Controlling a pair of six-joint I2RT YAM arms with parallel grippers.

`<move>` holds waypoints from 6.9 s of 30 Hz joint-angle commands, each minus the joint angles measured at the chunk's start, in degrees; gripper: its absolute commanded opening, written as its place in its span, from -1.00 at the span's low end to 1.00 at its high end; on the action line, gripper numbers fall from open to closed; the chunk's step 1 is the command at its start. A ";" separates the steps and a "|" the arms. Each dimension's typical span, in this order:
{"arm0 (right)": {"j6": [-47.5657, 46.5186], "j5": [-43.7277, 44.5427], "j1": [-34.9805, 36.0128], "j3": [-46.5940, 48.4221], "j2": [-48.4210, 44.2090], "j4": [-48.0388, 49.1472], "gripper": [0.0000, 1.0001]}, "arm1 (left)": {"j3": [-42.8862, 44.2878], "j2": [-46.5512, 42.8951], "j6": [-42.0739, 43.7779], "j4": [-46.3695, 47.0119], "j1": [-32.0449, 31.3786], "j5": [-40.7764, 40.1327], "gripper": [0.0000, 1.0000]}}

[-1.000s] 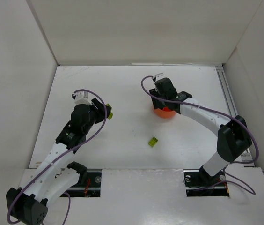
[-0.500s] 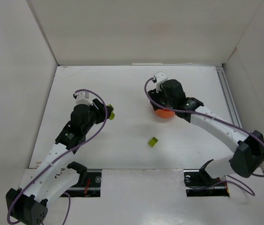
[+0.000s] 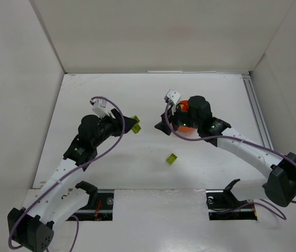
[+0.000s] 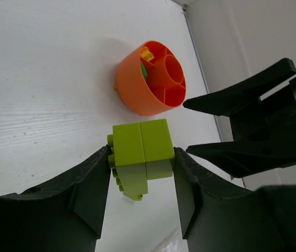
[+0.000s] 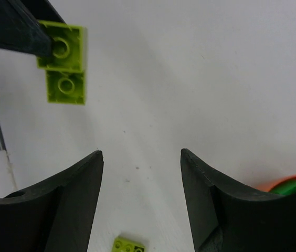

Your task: Sort the legos into containers by color

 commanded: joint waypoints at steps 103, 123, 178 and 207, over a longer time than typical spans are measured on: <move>12.88 -4.72 9.22 11.23 7.97 19.70 0.10 | 0.76 -1.81 -3.87 9.14 0.05 1.77 -0.66; 15.07 -9.90 7.56 12.29 8.49 20.23 -1.00 | 1.81 -1.28 -2.12 8.09 0.05 1.77 -0.15; 72.66 -32.14 0.17 5.08 23.62 77.91 -1.00 | -6.36 -3.74 6.76 31.38 0.05 26.38 0.40; 60.17 -30.39 -4.66 3.06 16.58 66.46 -1.00 | -6.97 -7.00 5.09 29.71 0.05 20.33 -0.93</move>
